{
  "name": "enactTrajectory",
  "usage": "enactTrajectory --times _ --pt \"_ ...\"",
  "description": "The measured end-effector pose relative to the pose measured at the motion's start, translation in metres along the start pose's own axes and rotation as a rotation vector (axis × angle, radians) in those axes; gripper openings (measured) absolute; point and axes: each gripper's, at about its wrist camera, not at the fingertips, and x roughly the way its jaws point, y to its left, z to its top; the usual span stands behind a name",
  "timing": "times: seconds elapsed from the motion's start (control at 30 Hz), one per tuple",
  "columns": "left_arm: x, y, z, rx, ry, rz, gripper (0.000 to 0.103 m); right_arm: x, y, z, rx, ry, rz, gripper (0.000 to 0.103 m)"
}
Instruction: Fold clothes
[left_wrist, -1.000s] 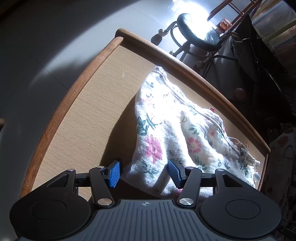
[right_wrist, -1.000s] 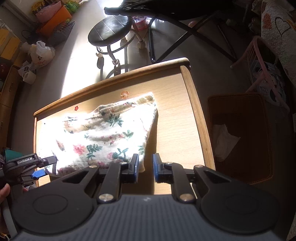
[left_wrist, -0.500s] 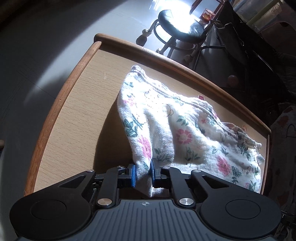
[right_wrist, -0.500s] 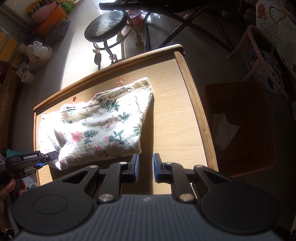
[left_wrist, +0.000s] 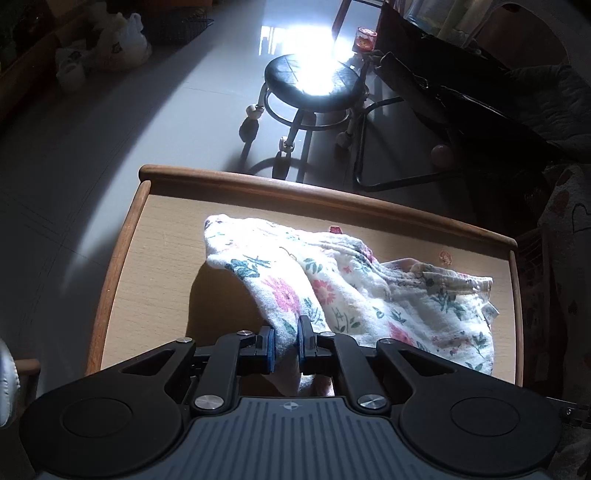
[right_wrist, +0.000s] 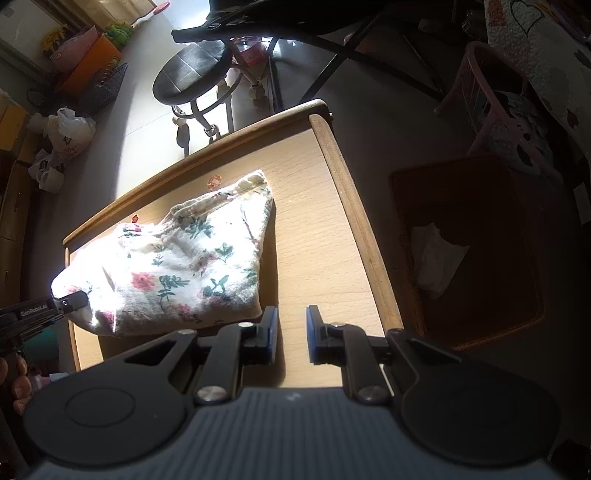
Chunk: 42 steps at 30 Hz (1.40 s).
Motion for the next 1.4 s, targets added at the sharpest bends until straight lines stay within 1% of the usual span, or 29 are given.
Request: enactTrajectory --times 0.1,0.33,0.47,0.57,0.8,1.0,1.03,1.1,1.17,1.23,1.4 --pt "-0.011 -0.019 0.004 0.082 -0.03 -0.006 0.011 -0.003 -0.007 0.0 0.013 -0.005 0.005 0.016" --pt "-0.029 -0.07 0.003 0.264 -0.081 -0.048 0.011 -0.008 -0.025 0.001 0.045 -0.009 0.016 0.016" --pt "-0.033 -0.101 -0.004 0.342 -0.074 -0.106 0.011 -0.01 -0.037 0.0 0.055 -0.01 0.016 0.016" --pt "-0.03 -0.123 -0.013 0.378 -0.05 -0.13 0.011 -0.011 -0.046 0.001 0.066 -0.007 0.015 0.016" --pt "-0.007 -0.162 -0.037 0.411 0.036 -0.159 0.011 -0.013 -0.065 0.001 0.075 -0.01 0.015 0.016" --pt "0.005 -0.183 -0.055 0.449 0.082 -0.147 0.012 -0.012 -0.077 0.002 0.073 -0.001 0.018 0.016" --pt "0.006 -0.185 -0.056 0.45 0.094 -0.143 0.012 -0.012 -0.078 0.002 0.071 0.001 0.017 0.016" --pt "0.008 -0.188 -0.056 0.449 0.111 -0.131 0.015 -0.012 -0.081 0.002 0.067 0.007 0.014 0.016" --pt "0.012 -0.19 -0.054 0.453 0.124 -0.116 0.016 -0.011 -0.083 0.002 0.065 0.011 0.01 0.016" --pt "0.013 -0.193 -0.053 0.455 0.134 -0.106 0.019 -0.011 -0.084 0.002 0.064 0.014 0.013 0.016" --pt "0.019 -0.199 -0.047 0.451 0.148 -0.085 0.02 -0.013 -0.086 0.0 0.061 0.018 0.014 0.016"
